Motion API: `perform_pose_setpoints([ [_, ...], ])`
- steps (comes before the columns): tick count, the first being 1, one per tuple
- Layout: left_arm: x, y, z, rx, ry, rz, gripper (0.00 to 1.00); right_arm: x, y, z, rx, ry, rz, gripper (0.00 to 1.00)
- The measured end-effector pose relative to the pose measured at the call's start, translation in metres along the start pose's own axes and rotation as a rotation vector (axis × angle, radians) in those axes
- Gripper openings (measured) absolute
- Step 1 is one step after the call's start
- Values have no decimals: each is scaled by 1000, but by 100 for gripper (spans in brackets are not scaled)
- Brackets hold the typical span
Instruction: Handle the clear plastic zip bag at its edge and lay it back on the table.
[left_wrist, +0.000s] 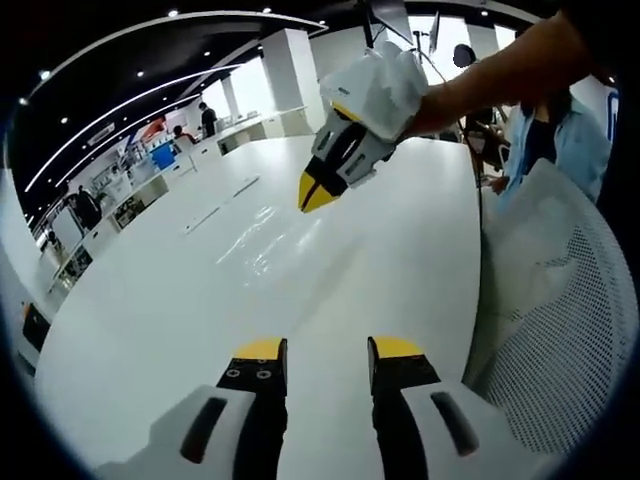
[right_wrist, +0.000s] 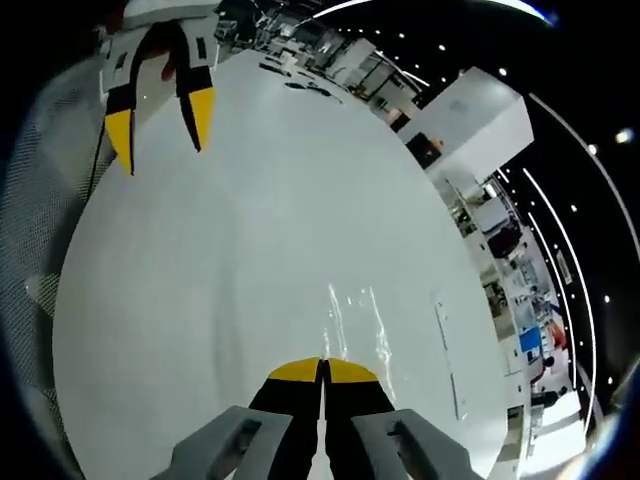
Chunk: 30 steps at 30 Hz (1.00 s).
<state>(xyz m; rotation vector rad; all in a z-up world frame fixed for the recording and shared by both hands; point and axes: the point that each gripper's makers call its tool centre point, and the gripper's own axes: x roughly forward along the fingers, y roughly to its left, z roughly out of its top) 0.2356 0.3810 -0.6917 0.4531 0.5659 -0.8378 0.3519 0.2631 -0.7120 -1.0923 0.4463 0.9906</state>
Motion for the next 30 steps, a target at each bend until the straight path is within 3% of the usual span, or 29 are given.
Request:
perform_pose_setpoints([
  [8, 0, 0, 3, 11, -2, 7, 33, 1, 3, -7, -20, 30, 15, 0],
  [30, 0, -1, 9, 18, -4, 4, 35, 12, -2, -13, 70, 59, 14, 0],
])
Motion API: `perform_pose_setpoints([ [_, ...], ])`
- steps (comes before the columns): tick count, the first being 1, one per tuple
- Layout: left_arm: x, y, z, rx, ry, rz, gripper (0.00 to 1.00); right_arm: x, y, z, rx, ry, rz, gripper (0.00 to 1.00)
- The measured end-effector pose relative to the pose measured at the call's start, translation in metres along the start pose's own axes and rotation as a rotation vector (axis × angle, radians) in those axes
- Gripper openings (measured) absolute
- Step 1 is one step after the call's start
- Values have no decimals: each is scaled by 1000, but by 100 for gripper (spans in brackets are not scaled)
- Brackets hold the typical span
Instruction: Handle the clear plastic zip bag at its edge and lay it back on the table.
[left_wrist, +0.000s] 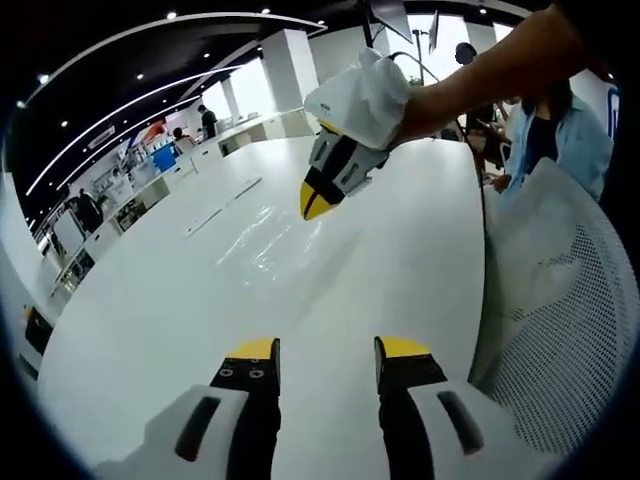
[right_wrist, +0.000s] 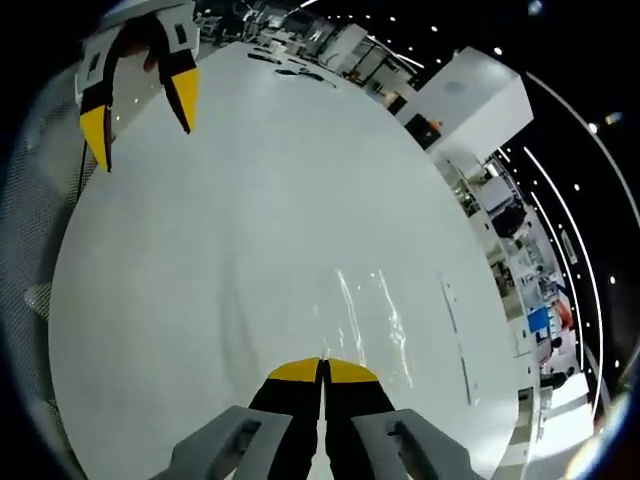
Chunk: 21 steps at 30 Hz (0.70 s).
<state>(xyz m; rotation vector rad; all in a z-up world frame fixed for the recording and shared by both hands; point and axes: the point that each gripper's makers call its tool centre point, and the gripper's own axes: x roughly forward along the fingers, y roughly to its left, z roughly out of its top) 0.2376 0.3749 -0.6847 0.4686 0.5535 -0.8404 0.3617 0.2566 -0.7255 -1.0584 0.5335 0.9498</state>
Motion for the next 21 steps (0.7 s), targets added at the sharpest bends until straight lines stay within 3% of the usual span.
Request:
perform_pose_setpoints([
  [7, 2, 4, -4, 3, 2, 0, 36, 3, -3, 5, 58, -37, 6, 0],
  [8, 2, 4, -4, 2, 2, 0, 36, 2, 0, 8, 108, -58, 19, 4],
  [21, 3, 1, -5, 1, 18, -11, 40, -10, 7, 1, 176, -80, 36, 34],
])
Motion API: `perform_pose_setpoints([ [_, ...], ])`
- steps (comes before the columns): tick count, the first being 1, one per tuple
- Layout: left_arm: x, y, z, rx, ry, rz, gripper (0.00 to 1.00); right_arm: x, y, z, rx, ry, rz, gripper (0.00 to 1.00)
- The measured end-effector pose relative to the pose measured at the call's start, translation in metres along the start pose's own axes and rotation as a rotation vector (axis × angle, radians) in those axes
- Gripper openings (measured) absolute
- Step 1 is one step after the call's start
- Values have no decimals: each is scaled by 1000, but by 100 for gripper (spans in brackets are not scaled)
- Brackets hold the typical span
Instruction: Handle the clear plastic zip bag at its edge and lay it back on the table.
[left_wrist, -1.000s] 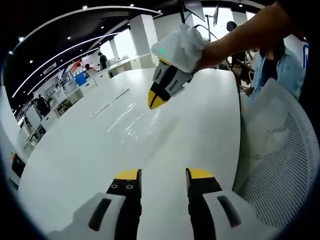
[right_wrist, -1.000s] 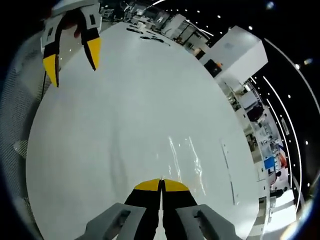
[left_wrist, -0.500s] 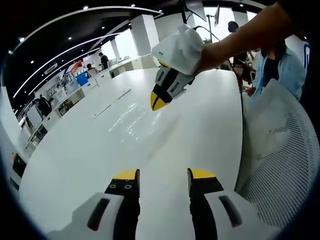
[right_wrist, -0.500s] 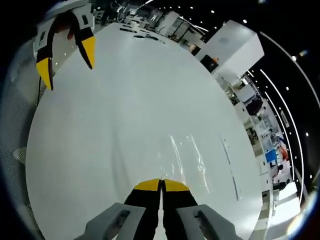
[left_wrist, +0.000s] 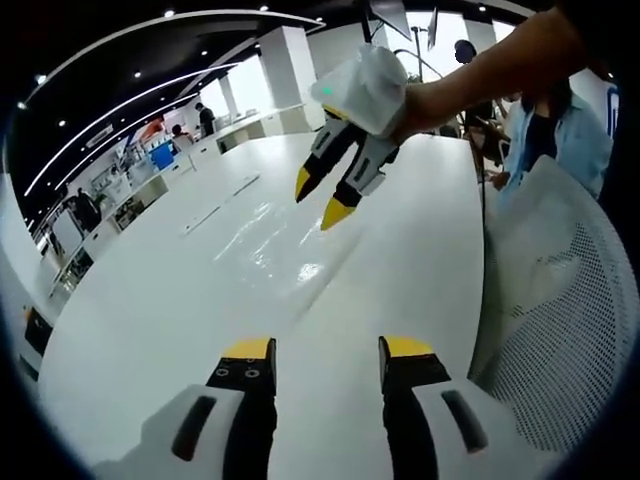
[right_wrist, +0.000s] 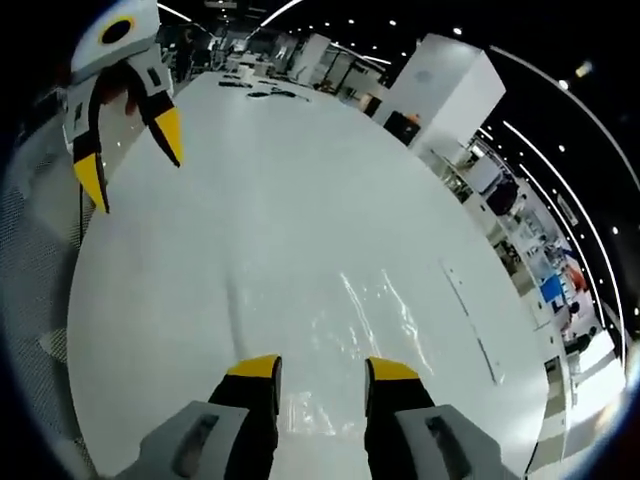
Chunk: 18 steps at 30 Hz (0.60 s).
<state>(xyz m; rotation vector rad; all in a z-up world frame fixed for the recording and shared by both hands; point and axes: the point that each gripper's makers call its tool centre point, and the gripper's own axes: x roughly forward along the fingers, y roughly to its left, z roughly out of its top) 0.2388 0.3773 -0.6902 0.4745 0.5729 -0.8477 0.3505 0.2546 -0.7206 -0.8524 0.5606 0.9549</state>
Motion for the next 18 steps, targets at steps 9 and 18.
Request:
perform_pose_setpoints([
  [9, 0, 0, 5, 3, -3, 1, 41, -3, 2, 4, 57, -43, -3, 44],
  [18, 1, 9, 0, -22, -16, 18, 46, -23, -3, 10, 162, -106, -33, 59],
])
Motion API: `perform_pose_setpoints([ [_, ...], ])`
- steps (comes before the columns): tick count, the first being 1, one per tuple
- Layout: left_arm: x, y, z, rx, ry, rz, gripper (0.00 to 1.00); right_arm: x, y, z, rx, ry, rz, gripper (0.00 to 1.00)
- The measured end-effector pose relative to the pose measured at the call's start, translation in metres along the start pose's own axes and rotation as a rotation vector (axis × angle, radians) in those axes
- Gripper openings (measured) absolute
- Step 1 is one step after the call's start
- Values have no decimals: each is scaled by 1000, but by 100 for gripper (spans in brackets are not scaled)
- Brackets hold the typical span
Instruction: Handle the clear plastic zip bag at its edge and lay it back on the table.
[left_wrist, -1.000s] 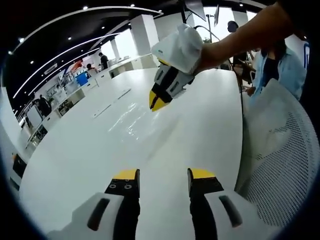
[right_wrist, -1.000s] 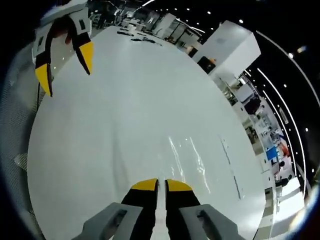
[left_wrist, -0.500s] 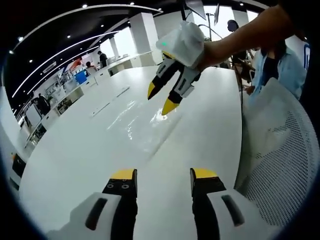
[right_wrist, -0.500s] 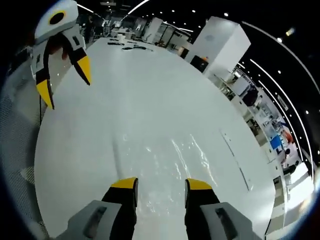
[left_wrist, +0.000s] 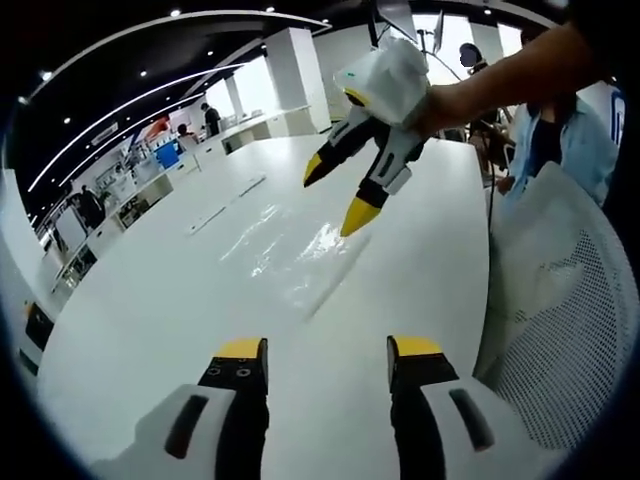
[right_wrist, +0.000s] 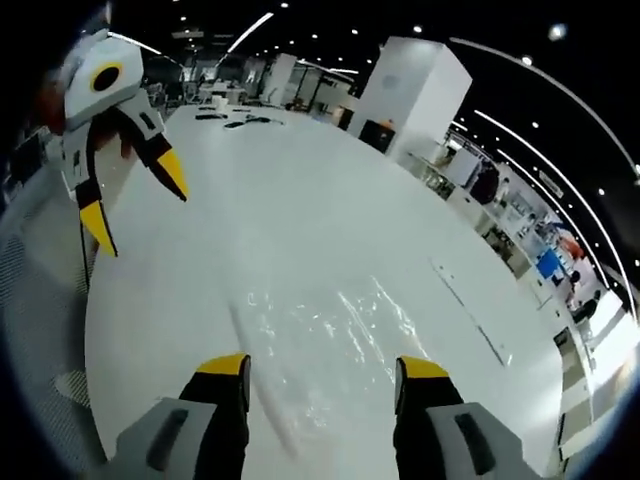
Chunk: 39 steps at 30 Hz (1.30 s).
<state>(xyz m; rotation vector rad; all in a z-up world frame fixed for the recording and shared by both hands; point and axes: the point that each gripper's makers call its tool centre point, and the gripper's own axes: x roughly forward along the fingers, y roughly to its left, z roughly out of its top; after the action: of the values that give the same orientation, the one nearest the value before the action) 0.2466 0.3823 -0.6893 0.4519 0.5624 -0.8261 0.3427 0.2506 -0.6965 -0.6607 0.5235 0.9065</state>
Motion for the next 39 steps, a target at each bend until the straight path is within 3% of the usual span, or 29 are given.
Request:
perform_pose_setpoints([
  [7, -2, -3, 7, -29, -6, 10, 53, -6, 2, 0, 74, -37, -10, 65],
  [26, 2, 7, -8, -124, -20, 30, 75, -34, 8, 6, 204, -144, -61, 80],
  [32, -1, 5, -5, -150, -28, 41, 77, -41, 6, 1, 254, -160, -96, 88],
  [39, -3, 5, -10, -177, -38, 51, 78, -50, 11, -7, 292, -167, -102, 89],
])
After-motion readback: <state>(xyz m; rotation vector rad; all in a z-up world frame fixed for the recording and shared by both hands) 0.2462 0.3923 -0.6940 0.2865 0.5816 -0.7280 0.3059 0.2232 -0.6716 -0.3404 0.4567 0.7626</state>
